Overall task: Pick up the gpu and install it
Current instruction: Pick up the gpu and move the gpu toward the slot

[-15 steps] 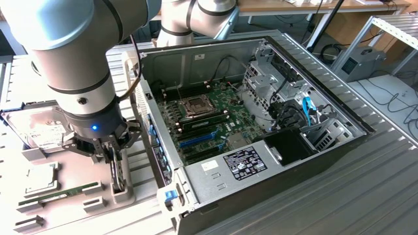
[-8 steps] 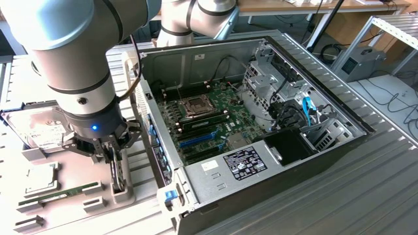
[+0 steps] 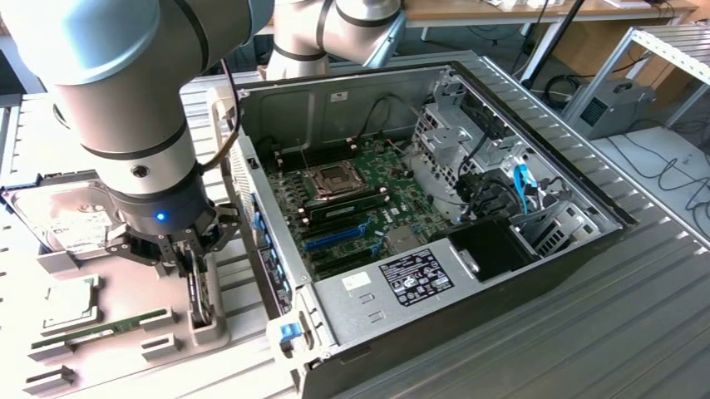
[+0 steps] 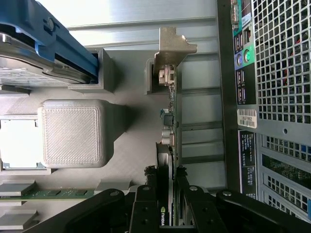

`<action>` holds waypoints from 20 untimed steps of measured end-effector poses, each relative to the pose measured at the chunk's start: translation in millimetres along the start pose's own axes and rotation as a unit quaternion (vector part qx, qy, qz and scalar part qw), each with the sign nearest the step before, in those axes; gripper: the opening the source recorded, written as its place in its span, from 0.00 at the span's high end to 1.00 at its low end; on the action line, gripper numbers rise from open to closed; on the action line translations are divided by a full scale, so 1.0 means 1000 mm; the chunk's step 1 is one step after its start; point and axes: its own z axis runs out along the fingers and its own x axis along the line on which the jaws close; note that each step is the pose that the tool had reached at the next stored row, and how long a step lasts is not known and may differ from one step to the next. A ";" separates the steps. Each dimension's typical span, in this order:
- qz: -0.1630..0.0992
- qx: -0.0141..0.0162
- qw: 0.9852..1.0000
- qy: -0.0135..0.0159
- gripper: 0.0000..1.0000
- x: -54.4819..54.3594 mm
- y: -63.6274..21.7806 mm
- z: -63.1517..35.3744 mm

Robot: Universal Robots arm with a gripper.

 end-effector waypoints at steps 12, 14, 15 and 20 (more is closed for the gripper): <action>0.000 0.000 1.000 0.000 0.74 0.000 0.0001 -0.0124; 0.000 0.000 1.000 0.000 0.74 0.000 0.0001 -0.0141; 0.000 0.000 1.000 0.000 0.74 0.000 0.0001 -0.0149; 0.000 0.000 1.000 0.000 0.74 -0.001 0.0002 -0.0196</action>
